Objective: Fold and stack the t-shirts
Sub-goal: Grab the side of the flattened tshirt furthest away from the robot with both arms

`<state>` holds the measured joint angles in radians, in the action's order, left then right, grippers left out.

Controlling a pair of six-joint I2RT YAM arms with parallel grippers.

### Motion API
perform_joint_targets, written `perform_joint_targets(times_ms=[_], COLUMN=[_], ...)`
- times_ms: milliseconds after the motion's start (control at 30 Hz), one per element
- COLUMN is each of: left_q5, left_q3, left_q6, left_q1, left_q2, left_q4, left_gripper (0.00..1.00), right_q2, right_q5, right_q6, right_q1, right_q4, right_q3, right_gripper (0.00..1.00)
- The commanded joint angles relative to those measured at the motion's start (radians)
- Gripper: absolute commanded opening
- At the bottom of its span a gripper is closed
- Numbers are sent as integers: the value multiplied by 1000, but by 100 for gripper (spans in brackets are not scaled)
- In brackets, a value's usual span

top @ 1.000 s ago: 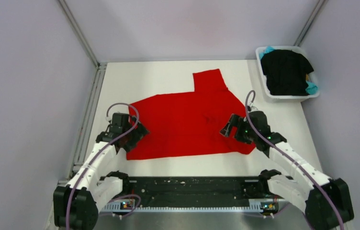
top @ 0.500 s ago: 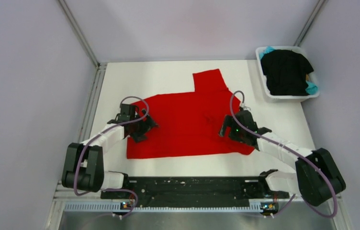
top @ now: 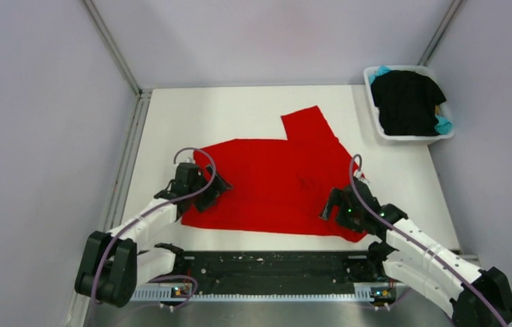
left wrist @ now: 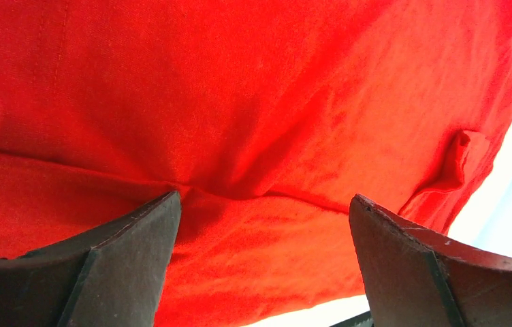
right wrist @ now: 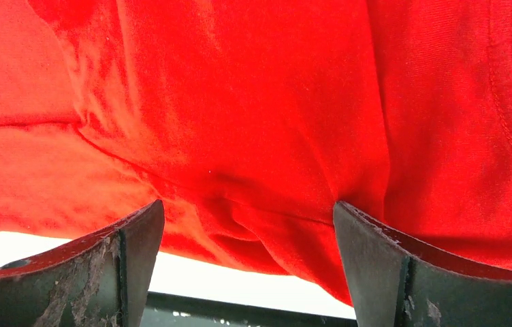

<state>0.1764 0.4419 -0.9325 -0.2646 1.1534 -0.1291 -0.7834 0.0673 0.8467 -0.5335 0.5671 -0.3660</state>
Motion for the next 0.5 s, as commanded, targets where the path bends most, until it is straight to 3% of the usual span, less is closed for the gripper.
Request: perform_joint_targets(times_ms=[0,233,367,467], left_q5=[-71,-111,-148,-285], left_q3=[-45,16,159,298], left_q6=[-43,-34,-3,16], left_q1=[-39,-41,-41,-32], left_q2=[-52,-89,-38,39], left_q4=[-258,-324,-349,-419], left_gripper=[99,99,99,99], right_q2=[16,32,26,-10], right_q5=[26,89,123,185], right_q6=[100,53,-9,-61], right_q1=[-77,-114,-114,-114], right_q4=[181,129,-19,-87], right_q3=[3,-55,-117,-193], right_gripper=[92,93,97,99])
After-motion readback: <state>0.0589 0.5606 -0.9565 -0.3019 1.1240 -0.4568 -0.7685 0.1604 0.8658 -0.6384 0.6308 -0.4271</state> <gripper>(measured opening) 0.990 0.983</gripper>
